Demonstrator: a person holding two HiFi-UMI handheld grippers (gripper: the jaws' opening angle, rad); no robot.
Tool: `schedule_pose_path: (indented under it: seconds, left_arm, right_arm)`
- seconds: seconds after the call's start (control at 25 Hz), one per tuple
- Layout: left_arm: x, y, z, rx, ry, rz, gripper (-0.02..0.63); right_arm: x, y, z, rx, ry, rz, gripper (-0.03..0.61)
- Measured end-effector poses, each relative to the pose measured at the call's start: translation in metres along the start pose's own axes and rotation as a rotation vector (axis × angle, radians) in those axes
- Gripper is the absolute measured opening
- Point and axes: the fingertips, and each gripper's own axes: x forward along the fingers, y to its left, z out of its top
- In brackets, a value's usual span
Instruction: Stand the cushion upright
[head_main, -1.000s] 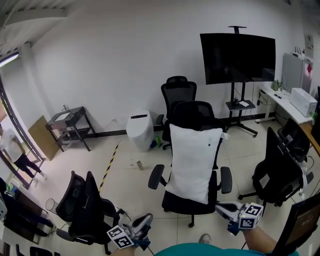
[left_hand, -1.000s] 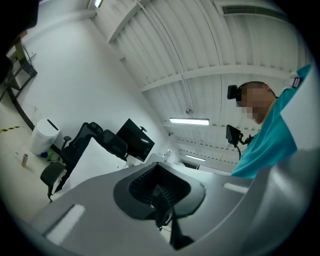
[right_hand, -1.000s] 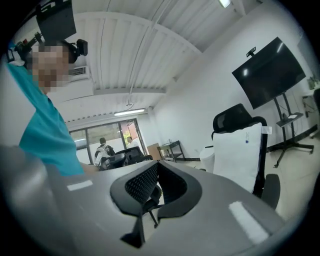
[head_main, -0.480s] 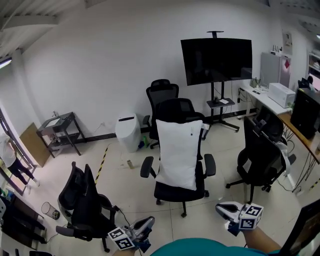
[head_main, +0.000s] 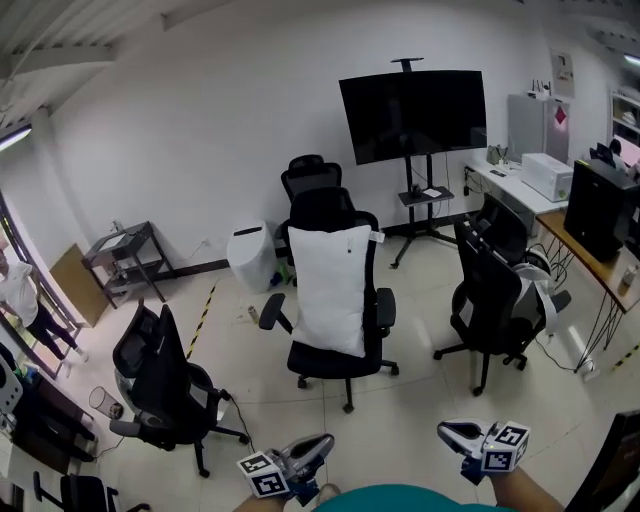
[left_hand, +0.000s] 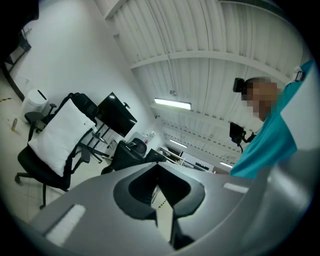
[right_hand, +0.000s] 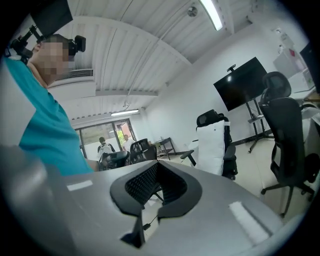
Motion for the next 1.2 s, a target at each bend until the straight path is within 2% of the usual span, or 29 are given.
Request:
schedule_pose_path:
  seconds: [0.16, 0.32, 0.52, 0.68, 0.92, 1.04, 1.2]
  left_arm:
    - [0.000, -0.046, -0.018, 0.068, 0.053, -0.009, 0.011]
    - [-0.027, -0.060, -0.011, 0.087, 0.019, 0.034, 0.011]
    - [-0.090, -0.063, 0.001, 0.096, -0.029, 0.071, 0.011]
    - [-0.150, -0.056, 0.011, 0.099, -0.049, 0.074, 0.011]
    - [-0.235, -0.047, 0.010, 0.089, -0.040, 0.048, 0.011]
    - [-0.257, -0.044, 0.003, 0.081, -0.017, 0.047, 0.011]
    - [-0.258, -0.049, -0.001, 0.076, -0.041, 0.062, 0.011]
  right_arm:
    - [-0.031, 0.017, -0.011, 0.017, -0.010, 0.032, 0.003]
    - [-0.031, 0.037, -0.012, 0.012, -0.022, 0.069, 0.003]
    - [0.000, 0.082, -0.021, -0.001, -0.018, 0.101, 0.002]
    - [0.037, 0.123, -0.024, -0.002, -0.038, 0.087, 0.002]
    - [0.086, 0.182, -0.051, 0.086, -0.079, 0.029, 0.002]
    - [0.098, 0.196, -0.064, 0.137, -0.081, 0.007, 0.000]
    - [0.096, 0.206, -0.072, 0.090, -0.034, 0.001, 0.000]
